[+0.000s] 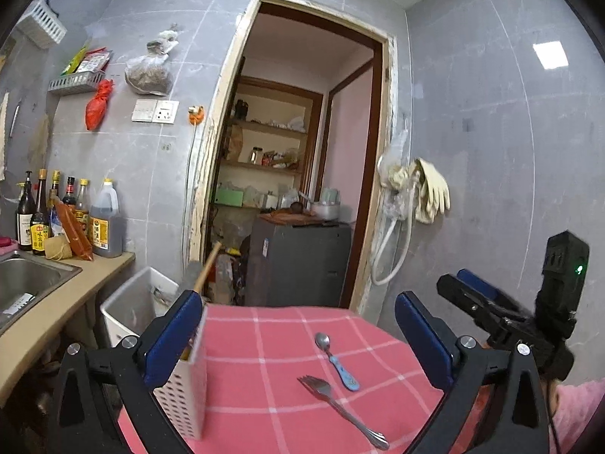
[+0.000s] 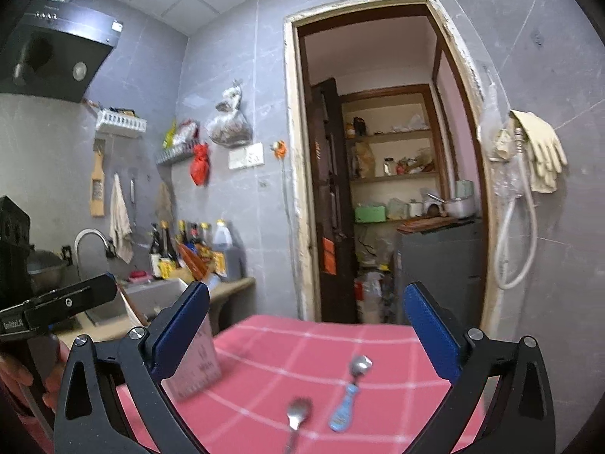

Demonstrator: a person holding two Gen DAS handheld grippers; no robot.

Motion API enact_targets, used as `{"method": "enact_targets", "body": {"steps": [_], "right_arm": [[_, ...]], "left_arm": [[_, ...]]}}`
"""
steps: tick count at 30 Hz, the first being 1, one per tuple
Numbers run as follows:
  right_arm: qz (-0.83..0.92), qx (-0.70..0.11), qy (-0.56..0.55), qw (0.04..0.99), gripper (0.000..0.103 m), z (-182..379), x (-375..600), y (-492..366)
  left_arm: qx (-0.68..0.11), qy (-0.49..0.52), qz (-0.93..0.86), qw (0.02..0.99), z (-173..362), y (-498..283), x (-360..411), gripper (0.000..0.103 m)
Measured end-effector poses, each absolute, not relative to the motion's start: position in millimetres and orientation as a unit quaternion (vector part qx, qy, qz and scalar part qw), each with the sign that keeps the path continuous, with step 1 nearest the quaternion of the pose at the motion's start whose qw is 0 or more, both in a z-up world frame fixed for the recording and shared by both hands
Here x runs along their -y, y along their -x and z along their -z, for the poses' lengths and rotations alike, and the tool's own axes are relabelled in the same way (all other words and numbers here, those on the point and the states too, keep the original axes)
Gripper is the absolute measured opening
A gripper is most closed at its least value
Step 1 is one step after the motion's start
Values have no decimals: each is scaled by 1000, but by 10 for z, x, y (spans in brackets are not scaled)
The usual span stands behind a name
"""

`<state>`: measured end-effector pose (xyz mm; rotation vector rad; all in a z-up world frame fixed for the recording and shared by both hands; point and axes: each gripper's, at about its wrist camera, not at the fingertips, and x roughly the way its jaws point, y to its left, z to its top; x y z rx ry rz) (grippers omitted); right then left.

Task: Organize utensils
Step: 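Move both open tools back down over the fork and blue-handled spoon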

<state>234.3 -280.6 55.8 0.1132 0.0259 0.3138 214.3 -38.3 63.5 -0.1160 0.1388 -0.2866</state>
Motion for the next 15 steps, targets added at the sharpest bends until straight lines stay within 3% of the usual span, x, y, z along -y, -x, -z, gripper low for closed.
{"method": "enact_targets", "body": {"steps": [11,15], "right_arm": [[-156,-149,-89,972,100,-171,3428,-2760],[-173,-197,-104,959,89,51,3507,-2973]], "left_arm": [[-153,44,156,975,-374,-2289,815,103],[-188,49,170,966,-231,-2401,922,102]]}}
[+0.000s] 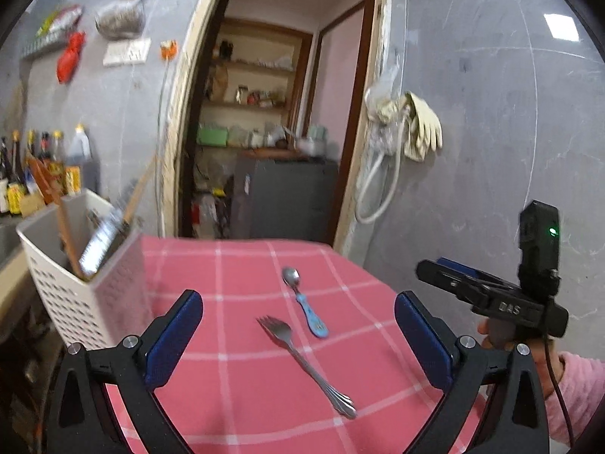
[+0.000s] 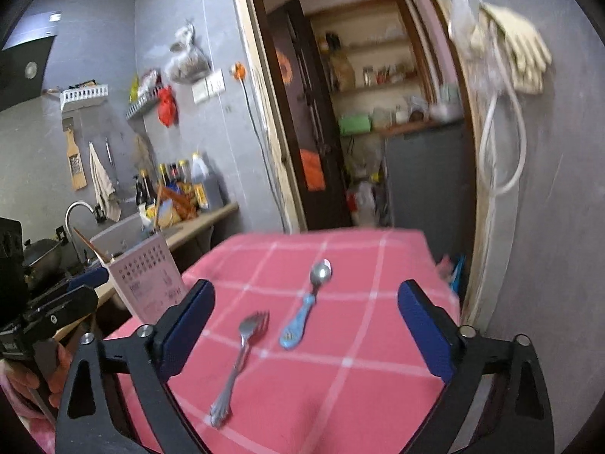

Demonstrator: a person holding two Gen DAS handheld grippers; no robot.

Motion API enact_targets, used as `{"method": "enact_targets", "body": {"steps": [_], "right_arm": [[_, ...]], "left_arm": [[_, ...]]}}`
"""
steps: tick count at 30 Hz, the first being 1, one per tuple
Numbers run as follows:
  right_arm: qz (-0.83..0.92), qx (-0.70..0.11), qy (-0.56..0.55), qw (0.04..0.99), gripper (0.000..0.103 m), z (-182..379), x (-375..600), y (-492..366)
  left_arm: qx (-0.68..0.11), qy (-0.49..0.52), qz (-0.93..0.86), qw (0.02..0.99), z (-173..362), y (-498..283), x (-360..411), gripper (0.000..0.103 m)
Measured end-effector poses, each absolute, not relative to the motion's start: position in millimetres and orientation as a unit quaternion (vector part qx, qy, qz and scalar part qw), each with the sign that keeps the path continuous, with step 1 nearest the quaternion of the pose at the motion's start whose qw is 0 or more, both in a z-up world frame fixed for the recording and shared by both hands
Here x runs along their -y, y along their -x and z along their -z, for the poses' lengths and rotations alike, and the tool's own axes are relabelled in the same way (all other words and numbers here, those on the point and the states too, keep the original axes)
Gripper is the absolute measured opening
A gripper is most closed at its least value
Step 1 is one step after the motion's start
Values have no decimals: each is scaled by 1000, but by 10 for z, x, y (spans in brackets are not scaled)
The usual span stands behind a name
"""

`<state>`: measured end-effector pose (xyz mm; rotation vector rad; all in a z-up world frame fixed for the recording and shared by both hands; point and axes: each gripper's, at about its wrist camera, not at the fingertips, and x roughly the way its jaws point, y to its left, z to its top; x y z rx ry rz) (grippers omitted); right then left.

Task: Organize utensils
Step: 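Move both open tools back down over the fork and blue-handled spoon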

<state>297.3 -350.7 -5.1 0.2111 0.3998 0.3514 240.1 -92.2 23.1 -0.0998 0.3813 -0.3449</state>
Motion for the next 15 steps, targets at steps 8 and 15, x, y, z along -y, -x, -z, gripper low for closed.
{"method": "enact_targets", "body": {"steps": [8,15], "right_arm": [[-191,-263,-97,941,61,448,3402,-3260],[-202,-319,-94,921,37,642,3232,-3479]], "left_arm": [[-254,51,173,950,64,-2706,1074,86],[-344,93,177,918,378,-3129,1080,59]]}}
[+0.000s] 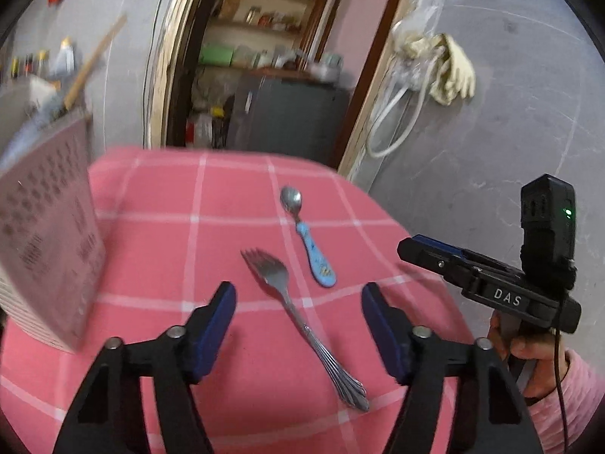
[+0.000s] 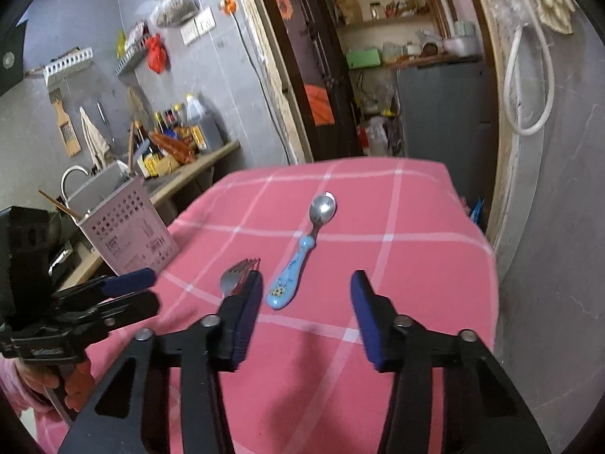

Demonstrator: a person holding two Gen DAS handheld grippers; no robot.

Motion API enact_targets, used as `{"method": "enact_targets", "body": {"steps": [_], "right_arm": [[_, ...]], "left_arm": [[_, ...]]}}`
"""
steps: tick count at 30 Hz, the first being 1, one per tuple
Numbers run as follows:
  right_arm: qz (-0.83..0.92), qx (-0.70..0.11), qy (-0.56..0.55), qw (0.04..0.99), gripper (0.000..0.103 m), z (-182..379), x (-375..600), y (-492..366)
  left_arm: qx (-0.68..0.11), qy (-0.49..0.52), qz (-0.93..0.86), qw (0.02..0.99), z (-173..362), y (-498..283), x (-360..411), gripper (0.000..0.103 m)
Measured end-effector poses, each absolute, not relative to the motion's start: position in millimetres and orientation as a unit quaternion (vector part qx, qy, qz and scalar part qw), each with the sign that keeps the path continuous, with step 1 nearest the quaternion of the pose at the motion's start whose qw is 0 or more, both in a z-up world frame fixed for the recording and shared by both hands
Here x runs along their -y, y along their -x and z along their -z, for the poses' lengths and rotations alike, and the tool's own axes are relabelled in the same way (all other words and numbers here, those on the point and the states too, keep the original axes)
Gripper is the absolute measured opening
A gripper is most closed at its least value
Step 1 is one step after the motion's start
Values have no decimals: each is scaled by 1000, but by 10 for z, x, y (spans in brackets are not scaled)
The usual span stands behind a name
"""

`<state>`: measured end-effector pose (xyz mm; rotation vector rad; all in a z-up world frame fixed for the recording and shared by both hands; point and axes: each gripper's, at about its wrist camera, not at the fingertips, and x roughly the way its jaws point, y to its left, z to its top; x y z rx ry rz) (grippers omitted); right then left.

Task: Organize utensils
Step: 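Move both open tools back down over the fork and blue-handled spoon, then grasp the silver fork with the left tool while the right tool grasps the blue-handled spoon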

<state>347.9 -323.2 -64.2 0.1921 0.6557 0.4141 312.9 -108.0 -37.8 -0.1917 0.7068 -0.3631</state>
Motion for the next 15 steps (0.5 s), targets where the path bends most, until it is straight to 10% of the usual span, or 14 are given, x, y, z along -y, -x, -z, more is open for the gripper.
{"method": "enact_targets", "body": {"steps": [15], "right_arm": [[-212,-414,-92,880,32,954,2792,-4184]], "left_arm": [[-458,190,190,848,918,-3736,1032,20]]}}
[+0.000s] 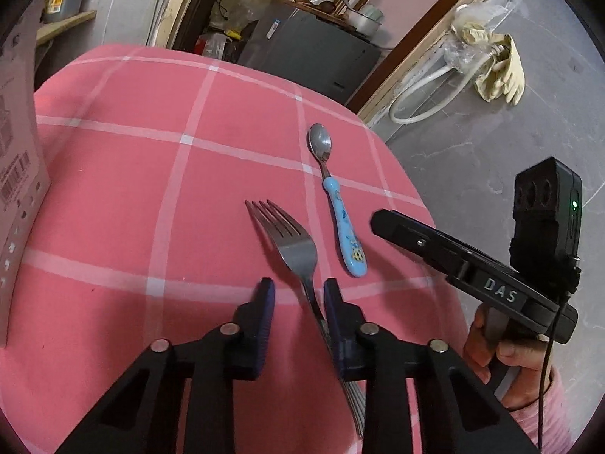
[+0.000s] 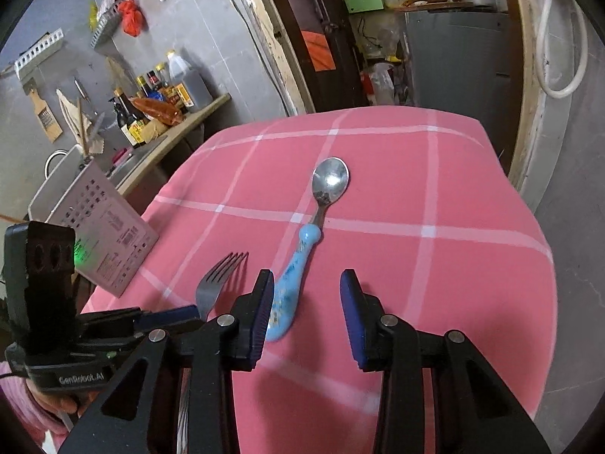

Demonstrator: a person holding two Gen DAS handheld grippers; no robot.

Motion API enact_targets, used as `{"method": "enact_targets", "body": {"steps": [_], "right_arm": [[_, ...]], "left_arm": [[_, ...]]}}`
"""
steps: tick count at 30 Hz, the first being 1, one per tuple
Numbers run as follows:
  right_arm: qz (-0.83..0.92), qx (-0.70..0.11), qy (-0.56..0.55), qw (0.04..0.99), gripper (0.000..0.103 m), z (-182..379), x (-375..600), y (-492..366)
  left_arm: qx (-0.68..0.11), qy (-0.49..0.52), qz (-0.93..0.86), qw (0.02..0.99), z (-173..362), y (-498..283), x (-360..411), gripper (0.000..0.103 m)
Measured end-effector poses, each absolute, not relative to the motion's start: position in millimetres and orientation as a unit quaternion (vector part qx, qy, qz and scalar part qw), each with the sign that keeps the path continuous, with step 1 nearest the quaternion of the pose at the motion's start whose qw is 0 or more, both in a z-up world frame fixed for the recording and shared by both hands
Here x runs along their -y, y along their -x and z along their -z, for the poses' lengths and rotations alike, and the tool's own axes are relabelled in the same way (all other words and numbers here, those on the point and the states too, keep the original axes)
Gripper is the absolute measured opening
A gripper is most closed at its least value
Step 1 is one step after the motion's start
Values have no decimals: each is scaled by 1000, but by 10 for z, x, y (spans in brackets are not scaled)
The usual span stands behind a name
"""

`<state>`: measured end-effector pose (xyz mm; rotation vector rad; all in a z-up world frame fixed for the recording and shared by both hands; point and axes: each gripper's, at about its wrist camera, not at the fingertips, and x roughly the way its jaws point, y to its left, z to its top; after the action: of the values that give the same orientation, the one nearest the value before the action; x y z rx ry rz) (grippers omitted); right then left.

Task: Organize utensils
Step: 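Grasp the silver fork with the left tool while the right tool grasps the blue-handled spoon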

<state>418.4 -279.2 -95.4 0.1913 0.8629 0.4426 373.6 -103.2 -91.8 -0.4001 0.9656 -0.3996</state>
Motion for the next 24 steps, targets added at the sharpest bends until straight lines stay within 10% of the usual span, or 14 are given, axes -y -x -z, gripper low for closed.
{"method": "enact_targets", "body": {"steps": [24], "right_arm": [[-216,-516,-72,826,12,1004,2541,-3921]], "left_arm": [[-492,252,204,808,907,-3673,850,3]]}}
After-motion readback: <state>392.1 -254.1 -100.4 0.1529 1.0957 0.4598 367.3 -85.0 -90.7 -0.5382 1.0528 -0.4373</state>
